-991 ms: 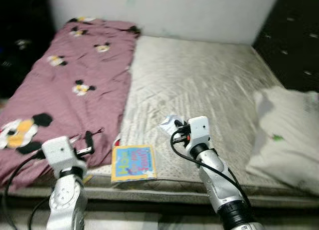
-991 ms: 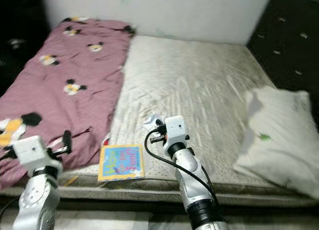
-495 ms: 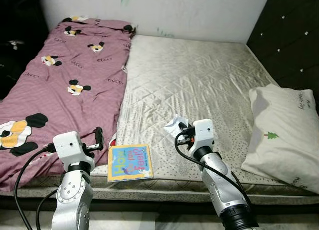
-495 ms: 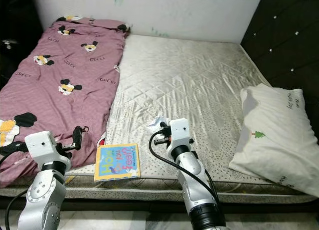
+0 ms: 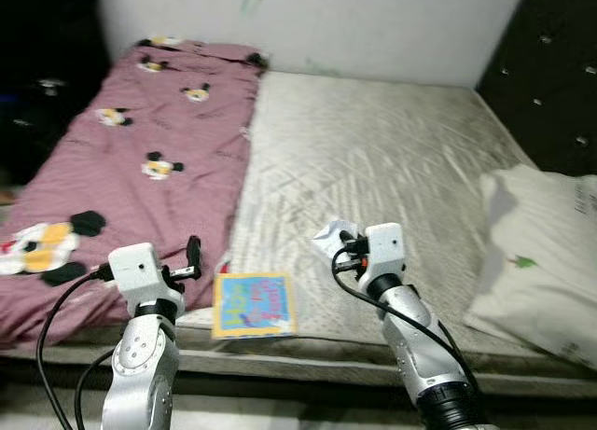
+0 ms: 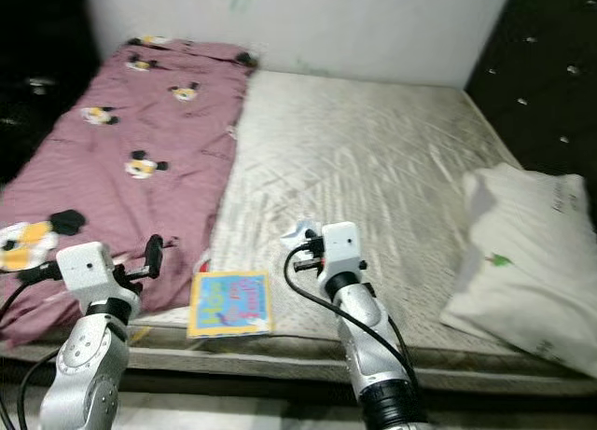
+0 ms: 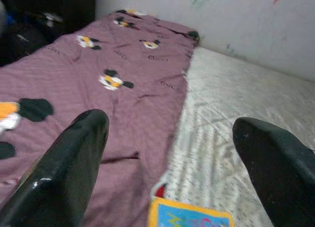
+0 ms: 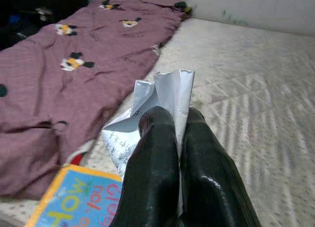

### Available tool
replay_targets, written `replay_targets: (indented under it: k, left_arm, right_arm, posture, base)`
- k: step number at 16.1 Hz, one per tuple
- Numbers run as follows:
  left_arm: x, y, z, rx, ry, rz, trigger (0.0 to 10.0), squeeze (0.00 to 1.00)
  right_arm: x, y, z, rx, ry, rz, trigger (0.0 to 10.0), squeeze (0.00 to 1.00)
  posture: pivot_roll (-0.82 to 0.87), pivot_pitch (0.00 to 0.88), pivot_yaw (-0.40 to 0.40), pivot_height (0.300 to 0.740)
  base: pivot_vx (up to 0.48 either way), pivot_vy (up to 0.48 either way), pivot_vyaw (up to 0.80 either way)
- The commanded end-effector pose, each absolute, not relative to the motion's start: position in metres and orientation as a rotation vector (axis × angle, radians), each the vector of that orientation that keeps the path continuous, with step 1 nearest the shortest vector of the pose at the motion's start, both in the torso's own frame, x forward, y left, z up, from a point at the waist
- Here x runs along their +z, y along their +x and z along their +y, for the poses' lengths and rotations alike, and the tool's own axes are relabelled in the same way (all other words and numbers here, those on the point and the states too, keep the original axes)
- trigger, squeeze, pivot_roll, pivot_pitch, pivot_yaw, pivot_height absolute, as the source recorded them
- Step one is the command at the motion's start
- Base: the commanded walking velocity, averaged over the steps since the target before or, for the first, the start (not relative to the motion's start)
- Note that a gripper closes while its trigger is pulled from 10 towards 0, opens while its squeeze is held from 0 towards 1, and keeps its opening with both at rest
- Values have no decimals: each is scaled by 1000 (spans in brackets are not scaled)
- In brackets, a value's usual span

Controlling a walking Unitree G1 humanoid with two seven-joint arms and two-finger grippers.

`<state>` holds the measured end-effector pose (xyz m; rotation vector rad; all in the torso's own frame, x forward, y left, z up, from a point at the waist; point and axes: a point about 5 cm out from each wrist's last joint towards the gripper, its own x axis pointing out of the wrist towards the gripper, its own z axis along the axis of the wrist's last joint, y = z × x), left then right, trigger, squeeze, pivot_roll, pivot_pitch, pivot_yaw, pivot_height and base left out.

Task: Clean up the room

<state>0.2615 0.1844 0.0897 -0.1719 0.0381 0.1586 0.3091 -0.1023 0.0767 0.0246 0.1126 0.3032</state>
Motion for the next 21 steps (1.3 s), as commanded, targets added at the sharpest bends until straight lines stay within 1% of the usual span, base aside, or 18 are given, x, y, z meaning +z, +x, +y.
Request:
replay_targets:
  k: [1,3,5,11,14,20,21]
  left_arm:
    - [89,262,183,139,-163,40,10000,0]
    - [90,263,179,101,-173,37,10000,0]
    - [90,263,177,100,-172,39,10000,0]
    - [90,273,167,42,-160,47,10000,0]
    - [90,275,165,33,-164,48,10000,0]
    - [90,274,166,53,-197,44,10000,0]
    - [90,273,166,60,-203,43,10000,0]
  right_arm:
    - [81,309,-101,311,26,101,10000,0]
    - [80,309,-101,312,32,111,10000,0]
    - [80,308,-100,316,28,108,10000,0]
    - [81,306,-103,272,35,89,10000,0]
    - [82,305,-105,264,34,83,10000,0]
    - [83,306,-101,286,40,89,10000,0]
    - [83,307,-101,291,40,93,10000,0]
  posture:
    - [43,24,-54,740]
    - [41,26,-53,740]
    - [36,26,-48,740]
    - [-5,23,8,740]
    - [-9,24,6,740]
    - [9,30,-24,740]
    - [14,30,-30,740]
  base:
    - [0,0,0]
    - [0,0,0]
    - [0,0,0]
    - [0,0,0]
    - [0,0,0]
    - [0,0,0]
    - [0,480,0]
